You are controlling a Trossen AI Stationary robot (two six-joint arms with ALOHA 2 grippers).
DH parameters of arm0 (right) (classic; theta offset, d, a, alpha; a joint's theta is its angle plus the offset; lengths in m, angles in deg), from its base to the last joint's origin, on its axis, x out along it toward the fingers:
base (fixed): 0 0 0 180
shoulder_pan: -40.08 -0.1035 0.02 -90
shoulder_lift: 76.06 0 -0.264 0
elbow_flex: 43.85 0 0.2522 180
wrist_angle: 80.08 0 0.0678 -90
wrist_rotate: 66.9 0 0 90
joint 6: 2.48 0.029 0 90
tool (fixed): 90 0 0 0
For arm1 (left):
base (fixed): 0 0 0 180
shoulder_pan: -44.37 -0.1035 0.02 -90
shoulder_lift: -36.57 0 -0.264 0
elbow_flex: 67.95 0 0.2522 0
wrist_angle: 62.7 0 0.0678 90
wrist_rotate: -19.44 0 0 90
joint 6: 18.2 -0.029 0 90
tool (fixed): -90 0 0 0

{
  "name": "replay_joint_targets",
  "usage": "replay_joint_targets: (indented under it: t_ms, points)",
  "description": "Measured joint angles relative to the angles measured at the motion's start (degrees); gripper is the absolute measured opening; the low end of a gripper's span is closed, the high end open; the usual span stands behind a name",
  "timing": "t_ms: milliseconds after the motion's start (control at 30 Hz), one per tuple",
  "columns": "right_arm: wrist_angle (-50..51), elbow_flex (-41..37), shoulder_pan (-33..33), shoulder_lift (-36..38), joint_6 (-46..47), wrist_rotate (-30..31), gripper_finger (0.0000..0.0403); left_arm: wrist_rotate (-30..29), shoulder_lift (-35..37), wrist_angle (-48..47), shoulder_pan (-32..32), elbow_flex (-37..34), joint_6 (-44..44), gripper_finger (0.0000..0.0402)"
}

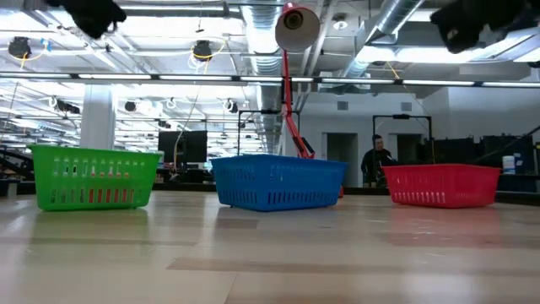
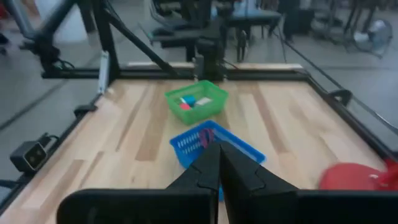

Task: Pick and place items into bin
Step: Return to Home Position

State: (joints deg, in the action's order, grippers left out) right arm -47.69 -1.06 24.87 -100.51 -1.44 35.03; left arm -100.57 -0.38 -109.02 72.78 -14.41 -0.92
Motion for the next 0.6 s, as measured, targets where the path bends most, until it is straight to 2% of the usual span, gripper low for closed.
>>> replay_joint_targets:
  t_ms: [100, 200, 300, 467, 600]
  points:
    - [-6.44, -6.55, -1.00, 3.27, -0.22, 0.01, 0.0002, 0.16, 7.59, 8.80, 0.64, -9.21, -4.80, 0.0000]
    - [-9.12, -10.18, -1.07, 6.46, -2.65, 0.17, 0.0002, -3.10, 14.50, 9.19, 0.69, -13.89, -6.92, 0.0000]
    - [-9.08, -11.52, -0.79, 10.12, -4.48, 0.23, 0.0002, -4.73, 21.09, 9.37, 0.63, -15.93, -9.35, 0.0000]
    - [-6.06, -11.57, -0.07, 15.21, -7.98, 0.27, 0.0001, 1.65, 30.61, 12.62, 0.64, -18.23, -18.53, 0.0000]
    - [-3.05, -11.59, 0.70, 19.93, -8.33, 0.19, 0.0001, 2.04, 36.88, 13.06, 0.64, -18.27, -23.44, 0.0000]
